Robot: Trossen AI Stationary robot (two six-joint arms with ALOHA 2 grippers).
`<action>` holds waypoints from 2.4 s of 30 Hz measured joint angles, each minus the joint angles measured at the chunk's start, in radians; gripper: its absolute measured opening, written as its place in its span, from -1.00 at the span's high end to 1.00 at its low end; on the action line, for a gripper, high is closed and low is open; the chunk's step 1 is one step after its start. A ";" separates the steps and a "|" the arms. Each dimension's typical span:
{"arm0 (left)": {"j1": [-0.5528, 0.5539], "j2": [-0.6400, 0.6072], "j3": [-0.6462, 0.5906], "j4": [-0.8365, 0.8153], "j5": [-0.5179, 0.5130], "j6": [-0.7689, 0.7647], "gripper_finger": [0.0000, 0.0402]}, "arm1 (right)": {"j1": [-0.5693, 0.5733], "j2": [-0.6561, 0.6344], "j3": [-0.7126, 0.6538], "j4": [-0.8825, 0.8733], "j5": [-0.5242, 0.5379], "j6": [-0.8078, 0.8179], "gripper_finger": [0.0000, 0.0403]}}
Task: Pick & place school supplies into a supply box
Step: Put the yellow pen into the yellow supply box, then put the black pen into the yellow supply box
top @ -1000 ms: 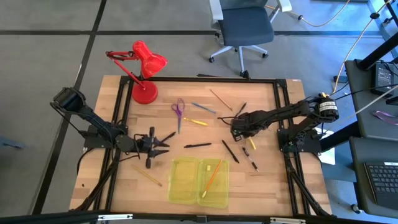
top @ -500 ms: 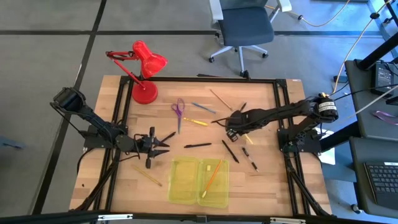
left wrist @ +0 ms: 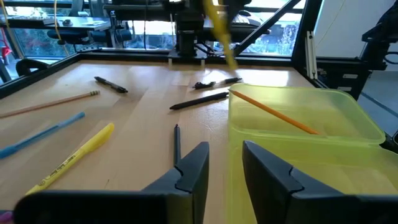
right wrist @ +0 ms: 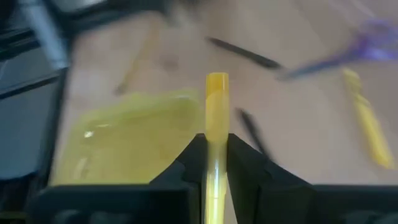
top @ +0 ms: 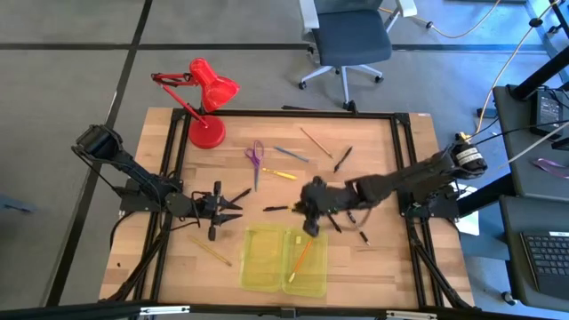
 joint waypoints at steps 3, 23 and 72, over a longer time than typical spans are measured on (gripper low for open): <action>0.000 0.000 0.000 0.000 0.000 0.000 0.57 | 0.055 0.025 -0.033 0.100 0.000 -0.075 0.77; 0.000 0.000 0.000 -0.001 0.000 0.000 0.55 | 0.118 0.179 -0.091 0.311 -0.121 -0.159 0.77; 0.000 0.000 0.000 -0.038 -0.004 0.000 0.57 | 0.189 0.154 -0.091 0.063 -0.213 -0.552 0.61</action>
